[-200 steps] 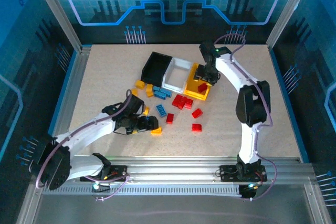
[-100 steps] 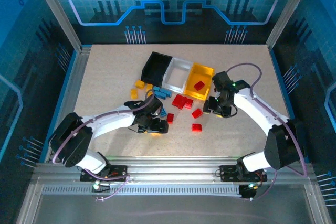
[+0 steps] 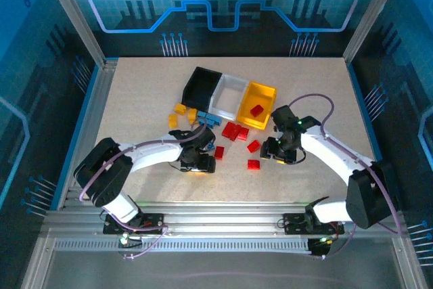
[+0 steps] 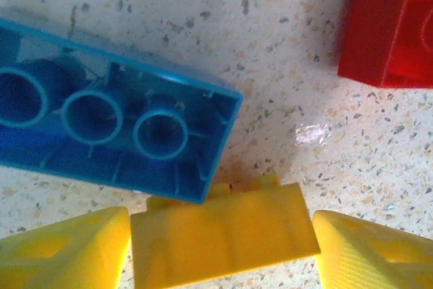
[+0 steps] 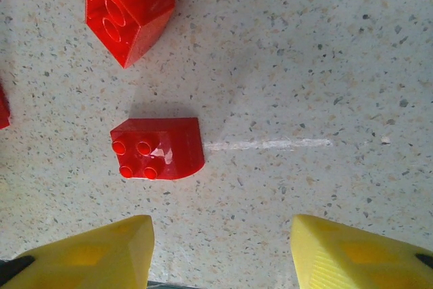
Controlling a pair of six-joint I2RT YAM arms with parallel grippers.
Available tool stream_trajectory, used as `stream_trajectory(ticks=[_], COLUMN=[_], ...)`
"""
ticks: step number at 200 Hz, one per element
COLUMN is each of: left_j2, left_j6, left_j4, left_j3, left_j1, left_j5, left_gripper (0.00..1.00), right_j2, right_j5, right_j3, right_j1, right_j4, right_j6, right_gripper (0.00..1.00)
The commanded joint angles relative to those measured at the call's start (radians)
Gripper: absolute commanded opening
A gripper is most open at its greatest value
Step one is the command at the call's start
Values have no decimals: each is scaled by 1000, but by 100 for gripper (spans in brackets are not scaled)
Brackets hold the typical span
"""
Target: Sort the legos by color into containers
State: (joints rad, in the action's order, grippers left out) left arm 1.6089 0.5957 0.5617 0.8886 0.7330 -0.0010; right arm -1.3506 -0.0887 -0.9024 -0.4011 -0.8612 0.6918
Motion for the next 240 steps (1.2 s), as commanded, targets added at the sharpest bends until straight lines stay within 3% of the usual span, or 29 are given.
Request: stream_trajectory(ticks=[1,68,113,164,200,240], left_j2=[27,56,23,-137,-154,1], left_j6=[5,16,18,34,-12,-99], left_j4=[0,3,32,131,167,198], left_j3=[34,42,56,93,219,492], left_j1=[18,22,23,14,-94,-243], left_j5=[-46,-68,-61,-71,-60,-20], left_gripper=[70,52,50,51,51,51], right_j2=[22,41,48,32,4,-7], right_j5=[-26,-34,-35,-39,-61,-63], right_j3=[13,17,53,58,52,33], right_j1=[-15,-20,-20,-18,-18,-15], right_j4=[11,19,23,33,51,48], right_j6=[20,38,37,22,16,-4], right_gripper=[57,57,57,57,57,57])
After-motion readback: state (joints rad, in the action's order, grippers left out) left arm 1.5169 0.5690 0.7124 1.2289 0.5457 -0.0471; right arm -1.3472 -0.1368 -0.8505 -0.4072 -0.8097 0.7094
